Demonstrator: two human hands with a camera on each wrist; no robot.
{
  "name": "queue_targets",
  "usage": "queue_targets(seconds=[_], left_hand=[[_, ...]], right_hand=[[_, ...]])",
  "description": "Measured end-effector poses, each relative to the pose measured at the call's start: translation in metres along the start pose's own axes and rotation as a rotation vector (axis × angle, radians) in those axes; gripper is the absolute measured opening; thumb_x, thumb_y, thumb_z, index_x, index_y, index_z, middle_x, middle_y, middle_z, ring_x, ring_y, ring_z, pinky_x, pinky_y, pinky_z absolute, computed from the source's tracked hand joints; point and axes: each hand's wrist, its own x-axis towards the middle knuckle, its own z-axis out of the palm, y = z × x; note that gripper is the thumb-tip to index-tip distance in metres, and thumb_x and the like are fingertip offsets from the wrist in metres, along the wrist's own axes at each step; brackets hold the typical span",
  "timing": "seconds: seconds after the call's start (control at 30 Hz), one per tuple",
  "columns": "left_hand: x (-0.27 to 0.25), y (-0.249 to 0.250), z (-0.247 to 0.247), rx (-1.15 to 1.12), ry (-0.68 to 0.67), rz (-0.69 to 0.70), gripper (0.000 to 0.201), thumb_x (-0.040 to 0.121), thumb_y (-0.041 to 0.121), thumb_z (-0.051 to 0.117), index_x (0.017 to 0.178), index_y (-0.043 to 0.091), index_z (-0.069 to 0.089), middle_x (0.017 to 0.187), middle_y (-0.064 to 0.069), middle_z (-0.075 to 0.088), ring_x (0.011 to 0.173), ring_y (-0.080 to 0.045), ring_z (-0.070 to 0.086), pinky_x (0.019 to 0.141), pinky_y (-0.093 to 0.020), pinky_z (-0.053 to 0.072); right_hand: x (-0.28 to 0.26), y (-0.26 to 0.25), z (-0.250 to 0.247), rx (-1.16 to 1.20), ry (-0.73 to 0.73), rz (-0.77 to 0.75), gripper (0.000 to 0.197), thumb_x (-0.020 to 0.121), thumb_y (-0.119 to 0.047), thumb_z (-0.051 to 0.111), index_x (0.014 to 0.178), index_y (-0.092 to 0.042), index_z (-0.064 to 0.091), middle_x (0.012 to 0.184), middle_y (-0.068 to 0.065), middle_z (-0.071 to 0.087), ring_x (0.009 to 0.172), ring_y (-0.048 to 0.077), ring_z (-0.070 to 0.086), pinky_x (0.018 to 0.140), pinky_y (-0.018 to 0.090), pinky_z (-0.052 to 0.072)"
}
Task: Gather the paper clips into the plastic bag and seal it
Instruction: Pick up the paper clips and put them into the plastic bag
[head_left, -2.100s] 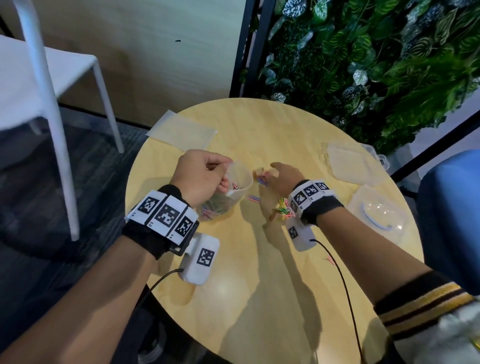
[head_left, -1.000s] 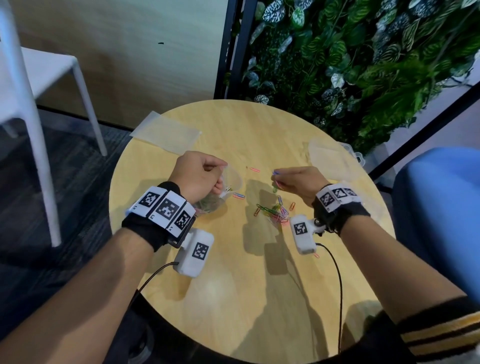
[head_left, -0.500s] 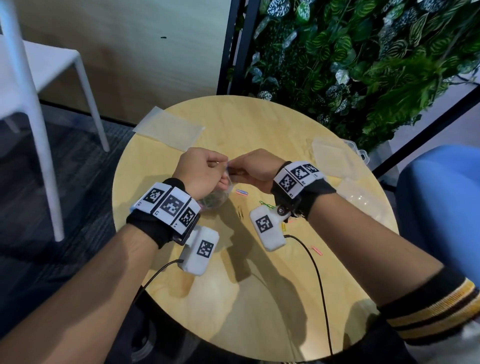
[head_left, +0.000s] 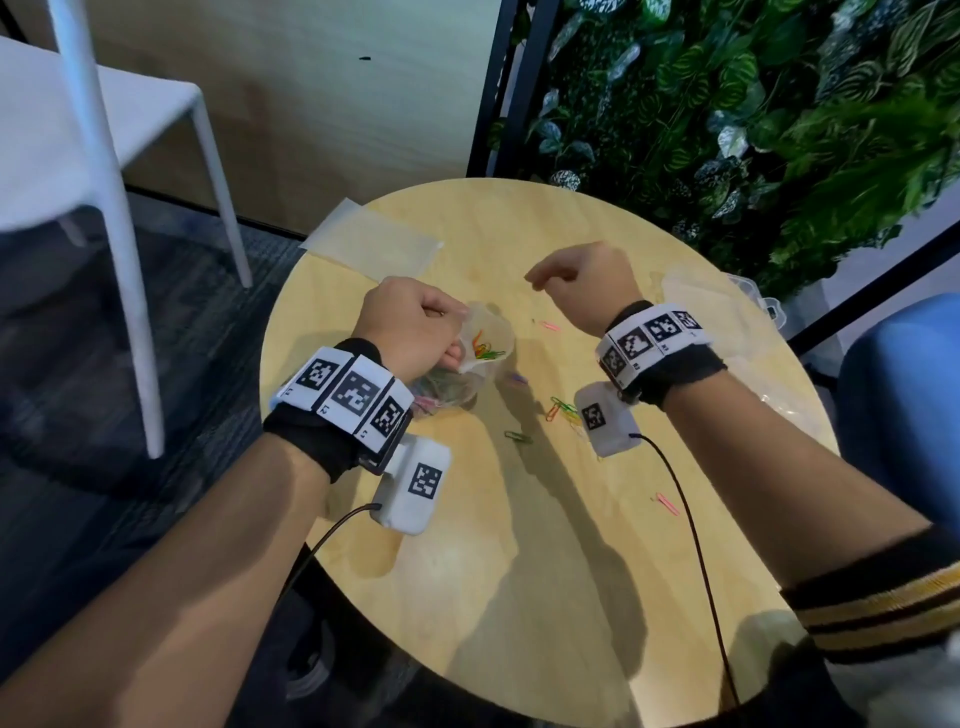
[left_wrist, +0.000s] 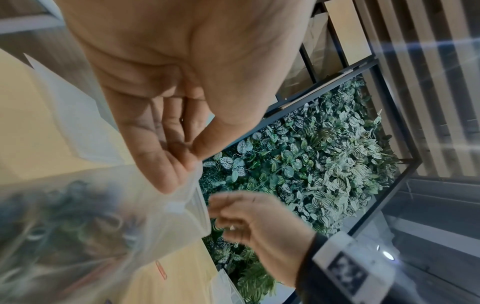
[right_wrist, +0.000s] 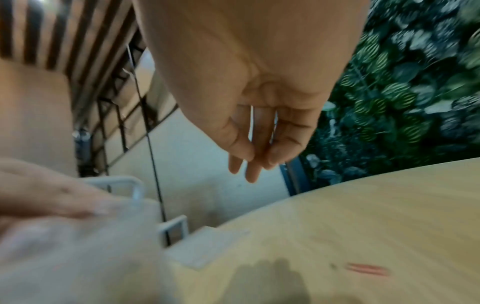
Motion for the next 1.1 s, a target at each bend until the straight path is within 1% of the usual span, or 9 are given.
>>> queue_targets(seconds=[0.1, 0.2, 0.33, 0.47, 0.57, 0.7, 0.9, 1.0, 1.1], left_hand=[[0.003, -0.004, -0.009, -0.016, 0.036, -0.017, 0.005, 0.089, 0.012, 0.070, 0.086, 0.013, 0.075, 0.070, -0.010, 0.074, 0.063, -0.022, 0.074, 0.066, -0.031, 0.062], [0.002, -0.004, -0.018, -0.052, 0.039, -0.031, 0.004, 0.089, 0.014, 0.071, 0.089, 0.012, 0.074, 0.078, -0.010, 0.075, 0.066, -0.020, 0.074, 0.064, -0.028, 0.061], [0.002, 0.000, -0.021, -0.183, 0.030, -0.054, 0.006, 0.093, 0.012, 0.066, 0.095, 0.009, 0.071, 0.080, -0.011, 0.073, 0.062, -0.016, 0.073, 0.059, -0.022, 0.059], [0.004, 0.007, -0.014, -0.289, 0.062, -0.050, 0.007, 0.094, 0.010, 0.063, 0.095, 0.010, 0.070, 0.074, -0.007, 0.070, 0.054, -0.008, 0.068, 0.058, -0.018, 0.056], [0.002, 0.010, -0.008, -0.288, 0.069, -0.020, 0.009, 0.094, 0.010, 0.063, 0.099, 0.008, 0.071, 0.072, -0.005, 0.068, 0.053, -0.005, 0.067, 0.058, -0.017, 0.056], [-0.006, 0.010, -0.002, -0.229, 0.022, 0.039, 0.014, 0.094, 0.012, 0.064, 0.103, 0.005, 0.071, 0.075, -0.008, 0.069, 0.053, -0.005, 0.067, 0.058, -0.017, 0.057], [-0.021, 0.004, 0.007, -0.159, -0.054, 0.063, 0.019, 0.094, 0.012, 0.063, 0.108, 0.001, 0.070, 0.077, -0.013, 0.068, 0.052, -0.007, 0.066, 0.056, -0.017, 0.055], [-0.026, 0.001, 0.008, -0.143, -0.083, 0.075, 0.017, 0.095, 0.011, 0.062, 0.107, 0.003, 0.070, 0.075, -0.012, 0.068, 0.053, -0.007, 0.067, 0.056, -0.017, 0.056], [-0.029, -0.001, 0.007, -0.142, -0.094, 0.084, 0.015, 0.095, 0.012, 0.062, 0.104, 0.005, 0.071, 0.074, -0.012, 0.070, 0.057, -0.009, 0.068, 0.059, -0.019, 0.057]], right_hand=[[0.013, 0.036, 0.025, -0.272, -0.247, 0.190, 0.037, 0.098, -0.021, 0.045, 0.133, -0.017, 0.056, 0.135, 0.009, 0.058, 0.115, 0.029, 0.060, 0.089, 0.032, 0.048], [0.013, 0.058, 0.055, -0.316, -0.388, 0.257, 0.045, 0.101, -0.036, 0.038, 0.138, -0.009, 0.044, 0.138, 0.016, 0.050, 0.119, 0.034, 0.054, 0.090, 0.038, 0.046], [0.002, 0.058, 0.077, -0.310, -0.400, 0.113, 0.041, 0.102, -0.037, 0.033, 0.125, -0.005, 0.045, 0.129, 0.016, 0.045, 0.118, 0.036, 0.048, 0.091, 0.041, 0.040], [-0.040, 0.038, 0.087, -0.371, -0.535, -0.120, 0.055, 0.103, -0.033, 0.035, 0.151, -0.008, 0.024, 0.159, 0.013, 0.016, 0.146, 0.034, 0.019, 0.117, 0.045, 0.022], [-0.068, 0.051, 0.084, -0.593, -0.592, -0.302, 0.063, 0.102, -0.043, 0.029, 0.155, -0.016, 0.008, 0.163, 0.005, 0.003, 0.147, 0.029, 0.015, 0.115, 0.047, 0.023], [-0.095, 0.080, 0.065, -0.785, -0.589, -0.239, 0.061, 0.102, -0.046, 0.022, 0.155, -0.024, 0.000, 0.163, -0.007, -0.004, 0.148, 0.028, 0.009, 0.111, 0.059, 0.021], [-0.132, 0.100, 0.049, -0.621, -0.664, -0.280, 0.039, 0.100, -0.012, 0.031, 0.133, -0.001, 0.048, 0.150, 0.028, 0.029, 0.141, 0.046, 0.025, 0.104, 0.056, 0.036], [-0.140, 0.091, 0.043, -0.439, -0.396, -0.271, 0.031, 0.097, -0.011, 0.039, 0.112, -0.004, 0.064, 0.117, 0.015, 0.060, 0.100, 0.035, 0.061, 0.088, 0.042, 0.048], [-0.143, 0.085, 0.042, -0.376, -0.329, -0.115, 0.022, 0.088, -0.013, 0.053, 0.092, -0.016, 0.075, 0.091, 0.005, 0.070, 0.081, 0.027, 0.065, 0.077, 0.037, 0.054]])
